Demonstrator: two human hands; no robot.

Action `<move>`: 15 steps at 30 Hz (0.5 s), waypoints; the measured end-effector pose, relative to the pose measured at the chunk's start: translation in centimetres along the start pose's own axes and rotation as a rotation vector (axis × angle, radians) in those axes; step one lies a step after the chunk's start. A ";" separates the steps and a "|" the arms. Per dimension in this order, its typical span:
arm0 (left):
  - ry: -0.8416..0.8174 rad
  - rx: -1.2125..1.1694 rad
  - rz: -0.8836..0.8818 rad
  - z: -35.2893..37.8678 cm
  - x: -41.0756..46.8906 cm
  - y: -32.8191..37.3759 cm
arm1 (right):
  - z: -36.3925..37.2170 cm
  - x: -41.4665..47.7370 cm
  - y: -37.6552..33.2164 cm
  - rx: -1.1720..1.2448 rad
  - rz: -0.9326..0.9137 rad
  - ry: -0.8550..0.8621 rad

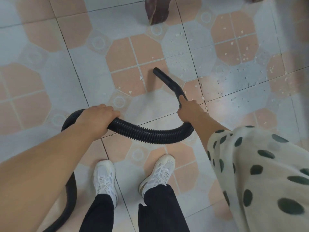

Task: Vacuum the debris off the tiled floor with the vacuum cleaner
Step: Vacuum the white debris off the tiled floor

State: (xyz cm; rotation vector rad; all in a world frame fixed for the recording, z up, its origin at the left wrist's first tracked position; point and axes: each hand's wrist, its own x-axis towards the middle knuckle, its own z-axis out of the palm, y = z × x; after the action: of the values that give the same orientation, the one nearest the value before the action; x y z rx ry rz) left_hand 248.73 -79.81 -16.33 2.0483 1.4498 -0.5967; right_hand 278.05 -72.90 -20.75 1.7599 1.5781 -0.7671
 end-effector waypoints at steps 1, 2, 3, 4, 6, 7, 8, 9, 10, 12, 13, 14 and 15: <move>0.002 -0.004 -0.016 0.0 0.2 -0.7 | -0.3 0.8 -0.8 -0.001 0.011 0.011; 0.006 -0.013 -0.031 0.0 0.4 -1.2 | -0.8 1.4 -1.4 -0.006 0.019 0.024; 0.012 -0.021 -0.040 0.0 0.5 -1.5 | -1.3 2.0 -1.8 -0.012 0.027 0.034; 0.023 -0.030 -0.047 0.1 0.7 -2.2 | -1.7 2.7 -2.5 -0.019 0.031 0.043; 0.036 -0.051 -0.057 0.3 1.0 -2.9 | -2.4 3.5 -3.3 -0.040 0.031 0.054; 0.039 -0.063 -0.061 0.4 1.0 -3.3 | -2.7 3.7 -3.7 -0.053 0.028 0.058; 0.040 -0.072 -0.064 0.5 1.0 -3.3 | -2.8 3.6 -3.8 -0.060 0.028 0.056; 0.037 -0.071 -0.062 0.6 1.0 -3.3 | -2.8 3.5 -3.7 -0.062 0.023 0.048; 0.032 -0.075 -0.058 0.7 0.9 -3.3 | -2.7 3.1 -3.7 -0.072 0.013 0.034; 0.013 -0.074 -0.028 0.7 0.5 -2.9 | -2.2 2.0 -3.2 -0.091 -0.012 -0.003; 0.006 -0.073 -0.007 0.7 0.3 -2.7 | -1.9 1.4 -2.9 -0.096 -0.022 -0.021; 0.006 -0.074 0.013 0.7 0.0 -2.5 | -1.7 0.7 -2.7 -0.098 -0.032 -0.039; 0.007 -0.072 0.032 0.7 -0.2 -2.2 | -1.4 0.0 -2.5 -0.101 -0.042 -0.059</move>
State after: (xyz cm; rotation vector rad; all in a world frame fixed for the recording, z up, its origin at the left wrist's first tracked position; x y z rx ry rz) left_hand 246.52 -79.80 -17.10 2.0158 1.4197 -0.5179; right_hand 275.56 -71.62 -20.10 1.6230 1.5904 -0.7399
